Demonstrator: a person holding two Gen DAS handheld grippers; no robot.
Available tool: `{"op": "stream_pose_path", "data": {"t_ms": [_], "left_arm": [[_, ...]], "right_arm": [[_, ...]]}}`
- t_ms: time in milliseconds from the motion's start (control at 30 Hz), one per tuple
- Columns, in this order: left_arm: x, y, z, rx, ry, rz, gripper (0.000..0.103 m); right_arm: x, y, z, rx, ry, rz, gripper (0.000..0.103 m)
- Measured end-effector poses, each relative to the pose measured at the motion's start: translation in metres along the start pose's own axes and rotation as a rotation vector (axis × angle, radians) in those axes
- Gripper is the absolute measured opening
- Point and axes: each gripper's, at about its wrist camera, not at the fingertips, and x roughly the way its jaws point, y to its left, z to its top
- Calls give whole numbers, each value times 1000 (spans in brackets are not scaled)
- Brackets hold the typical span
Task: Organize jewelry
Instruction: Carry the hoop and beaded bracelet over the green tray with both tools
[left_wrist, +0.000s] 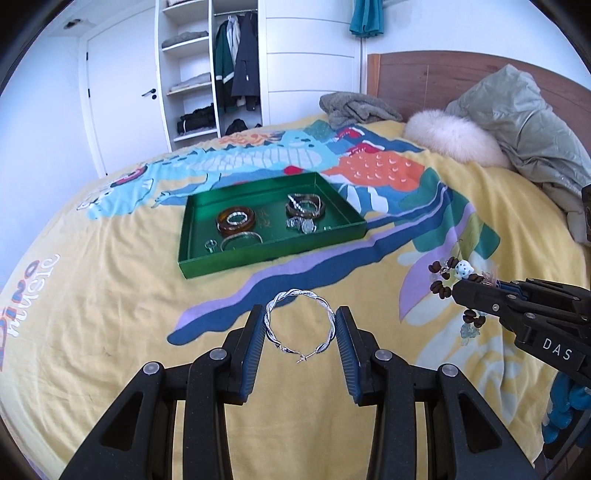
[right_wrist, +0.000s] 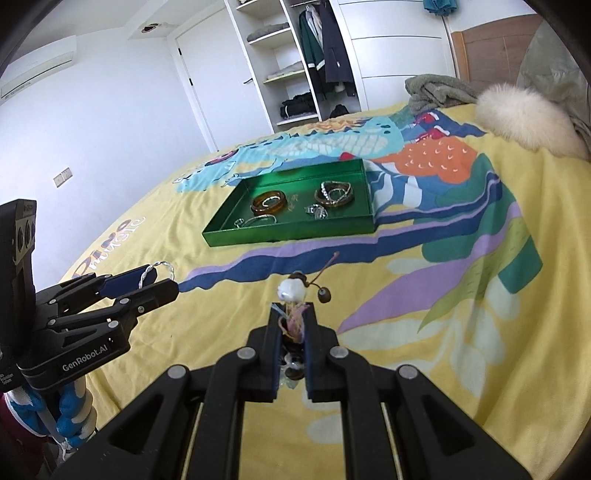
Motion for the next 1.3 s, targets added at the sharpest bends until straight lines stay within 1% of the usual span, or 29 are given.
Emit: {"op": "stream_pose_path", "data": {"t_ms": [200,400,700,867,1067,1167,1300], "left_arm": [[-27,8,19,-10,-59,6,38],[-44,18,39,-17,-107,18,38],[-53,37,70,-32,-157,37,38],[-50,47,90,-42,-173,47,38],[-37,64,120,-43,-187,68,38],[-22,74,136,-40,-187,80,38],[8,86,154,-39,-171,87,38]], "right_arm": [[-24,12,18,-24,-57,-3,9],[-40,22,38,-48,-103,-5,9],[-48,30,72,-69,-151,-11,9],[-46,32,95,-81,-174,-14,9],[-36,28,132,-101,-194,-24,9],[-23,22,153,-106,-197,-30,9],[6,17,178,-110,-192,-25,9]]}}
